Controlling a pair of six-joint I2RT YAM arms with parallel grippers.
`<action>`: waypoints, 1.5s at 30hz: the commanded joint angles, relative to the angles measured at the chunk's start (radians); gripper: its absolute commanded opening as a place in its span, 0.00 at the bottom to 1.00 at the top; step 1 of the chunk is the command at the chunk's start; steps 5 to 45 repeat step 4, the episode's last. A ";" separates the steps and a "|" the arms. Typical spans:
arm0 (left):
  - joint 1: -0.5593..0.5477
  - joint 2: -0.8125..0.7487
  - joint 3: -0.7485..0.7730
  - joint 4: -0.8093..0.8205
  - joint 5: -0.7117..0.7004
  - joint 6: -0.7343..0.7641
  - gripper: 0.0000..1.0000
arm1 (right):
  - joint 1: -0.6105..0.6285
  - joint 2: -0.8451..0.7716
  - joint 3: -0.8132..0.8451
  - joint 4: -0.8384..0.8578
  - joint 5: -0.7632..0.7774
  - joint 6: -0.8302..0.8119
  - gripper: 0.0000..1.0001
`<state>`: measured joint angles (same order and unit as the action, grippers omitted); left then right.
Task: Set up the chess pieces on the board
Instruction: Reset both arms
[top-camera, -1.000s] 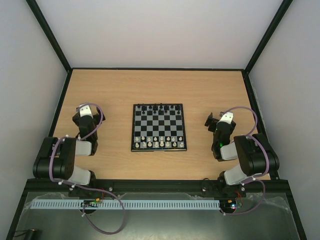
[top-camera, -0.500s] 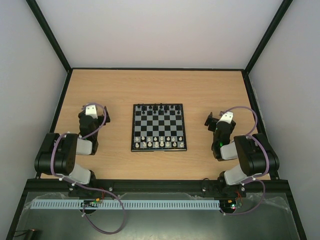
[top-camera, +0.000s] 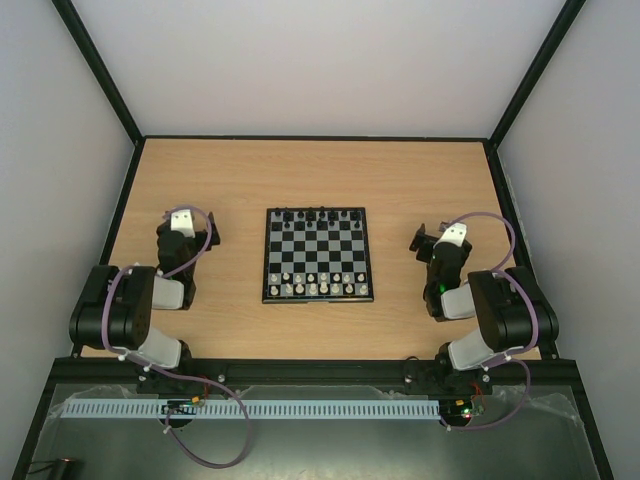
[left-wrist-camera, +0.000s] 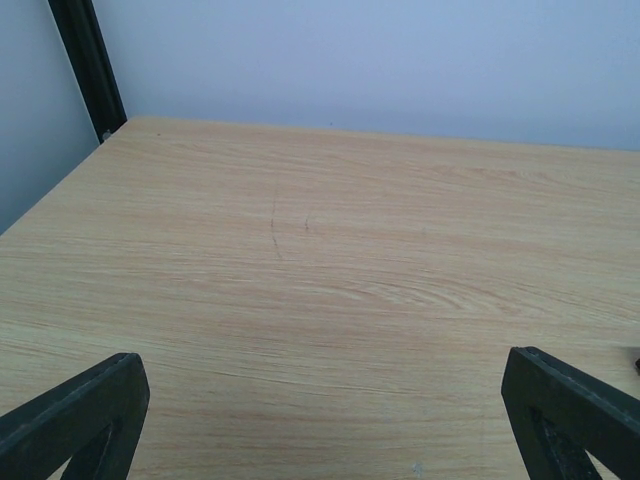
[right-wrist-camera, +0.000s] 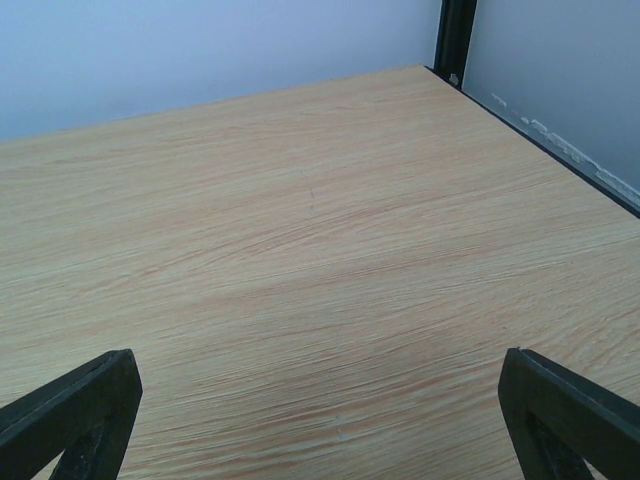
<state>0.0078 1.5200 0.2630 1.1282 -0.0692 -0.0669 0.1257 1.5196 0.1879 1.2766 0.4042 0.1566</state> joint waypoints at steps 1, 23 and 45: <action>0.004 0.003 0.008 0.065 0.014 0.007 1.00 | -0.009 0.003 0.024 0.008 0.001 -0.002 0.98; 0.000 0.003 0.008 0.064 0.007 0.011 1.00 | -0.012 0.002 0.021 0.009 -0.004 -0.001 0.99; 0.000 0.003 0.008 0.064 0.007 0.011 1.00 | -0.012 0.002 0.021 0.009 -0.004 -0.001 0.99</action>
